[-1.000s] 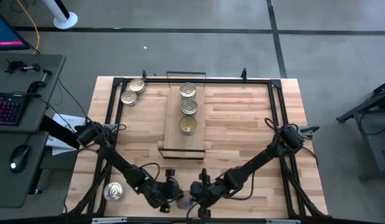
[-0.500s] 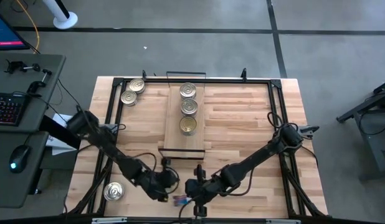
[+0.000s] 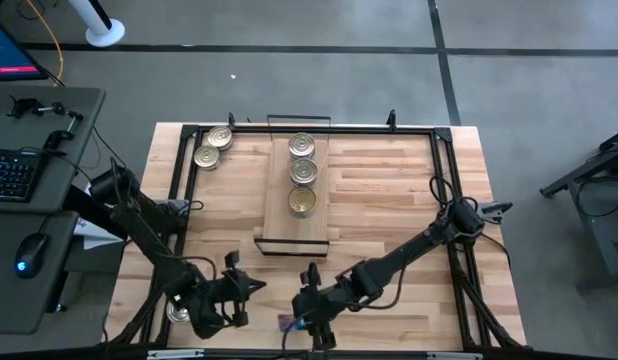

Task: Stack canned seafood by type on shelf
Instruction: Stack the blue pink tuna can on top of the other blue pink tuna cans on the shelf

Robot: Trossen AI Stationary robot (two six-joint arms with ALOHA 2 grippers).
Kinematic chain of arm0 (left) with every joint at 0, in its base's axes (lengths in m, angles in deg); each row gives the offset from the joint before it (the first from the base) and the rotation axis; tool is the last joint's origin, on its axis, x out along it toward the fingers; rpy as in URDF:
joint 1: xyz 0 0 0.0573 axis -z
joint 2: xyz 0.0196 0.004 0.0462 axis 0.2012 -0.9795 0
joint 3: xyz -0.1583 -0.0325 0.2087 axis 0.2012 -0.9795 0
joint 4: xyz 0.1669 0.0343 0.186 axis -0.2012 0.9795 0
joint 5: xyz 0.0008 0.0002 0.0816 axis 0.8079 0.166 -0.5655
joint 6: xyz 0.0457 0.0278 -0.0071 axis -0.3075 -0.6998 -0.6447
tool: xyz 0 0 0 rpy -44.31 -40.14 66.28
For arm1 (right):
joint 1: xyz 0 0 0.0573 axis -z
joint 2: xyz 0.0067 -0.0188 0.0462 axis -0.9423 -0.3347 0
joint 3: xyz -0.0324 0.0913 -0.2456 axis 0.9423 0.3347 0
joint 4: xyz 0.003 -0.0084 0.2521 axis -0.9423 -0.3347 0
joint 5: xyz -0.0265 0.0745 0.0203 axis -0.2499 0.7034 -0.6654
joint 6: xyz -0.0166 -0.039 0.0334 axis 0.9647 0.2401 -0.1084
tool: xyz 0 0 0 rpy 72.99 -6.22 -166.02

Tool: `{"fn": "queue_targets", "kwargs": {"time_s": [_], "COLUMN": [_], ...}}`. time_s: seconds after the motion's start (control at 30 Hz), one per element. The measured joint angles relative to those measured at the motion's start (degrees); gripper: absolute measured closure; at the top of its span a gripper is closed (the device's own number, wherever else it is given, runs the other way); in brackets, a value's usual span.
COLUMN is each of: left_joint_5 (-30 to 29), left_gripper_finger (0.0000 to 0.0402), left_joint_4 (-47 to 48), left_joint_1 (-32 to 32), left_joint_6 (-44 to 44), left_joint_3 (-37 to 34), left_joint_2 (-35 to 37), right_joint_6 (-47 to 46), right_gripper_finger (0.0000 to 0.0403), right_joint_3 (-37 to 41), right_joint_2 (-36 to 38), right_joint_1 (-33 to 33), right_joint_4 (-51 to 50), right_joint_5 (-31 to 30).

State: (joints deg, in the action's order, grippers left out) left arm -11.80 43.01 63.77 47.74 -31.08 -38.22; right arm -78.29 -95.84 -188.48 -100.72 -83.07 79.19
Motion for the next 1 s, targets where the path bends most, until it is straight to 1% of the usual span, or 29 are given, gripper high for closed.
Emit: {"fn": "queue_targets", "kwargs": {"time_s": [0.1, 0.17, 0.23, 0.33, 0.57, 0.67, 0.77, 0.87, 0.93, 1.0], "left_joint_5": [-0.98, -1.41, -1.87, -2.16, -2.25, -5.95, -9.64, -10.28, -10.35, -10.54], "left_gripper_finger": [0.0401, 0.0402, 0.0402, 0.0401, 0.0401, 0.0402, 0.0401, 0.0401, 0.0402, 0.0401], "left_joint_4": [-0.93, -2.29, -2.85, -4.44, -5.03, -8.34, -11.41, -10.94, -10.22, -10.23], "left_joint_1": [0.91, 0.9, 0.36, -0.59, -1.69, -1.9, -1.93, -2.24, -2.19, -1.89], "left_joint_6": [2.62, 2.42, 2.44, 2.14, 1.53, -0.9, -6.77, -10.57, -12.34, -14.25], "left_joint_3": [0.0, 0.02, -0.01, 0.02, 0.02, 0.0, 0.06, 0.04, 0.04, 0.04], "left_joint_2": [-0.81, -0.99, -1.1, -1.1, -1.1, -0.4, 2.35, 6.86, 11.19, 15.73], "right_joint_6": [2.88, 4.57, 5.86, 5.79, 5.21, 4.44, 4.32, 4.44, 4.81, 4.72], "right_gripper_finger": [0.0122, 0.0088, 0.0066, 0.0056, 0.0055, 0.0055, 0.0059, 0.0087, 0.0121, 0.0166], "right_joint_3": [0.02, 0.04, 0.04, 0.04, 0.04, 0.07, 0.07, 0.07, 0.07, -0.11], "right_joint_2": [-1.19, -2.46, -3.82, -5.66, -8.72, -9.51, -9.79, -9.82, -9.82, -9.82], "right_joint_1": [-0.52, -0.6, -0.62, -0.62, -0.62, -0.62, -0.64, -0.64, -0.64, -0.64], "right_joint_4": [0.29, 0.69, 0.8, 0.62, 0.97, 0.96, 0.99, 1.07, 1.61, 1.96], "right_joint_5": [-1.18, -2.12, -2.78, -3.61, -4.53, -4.53, -4.73, -6.06, -6.34, -6.32]}}
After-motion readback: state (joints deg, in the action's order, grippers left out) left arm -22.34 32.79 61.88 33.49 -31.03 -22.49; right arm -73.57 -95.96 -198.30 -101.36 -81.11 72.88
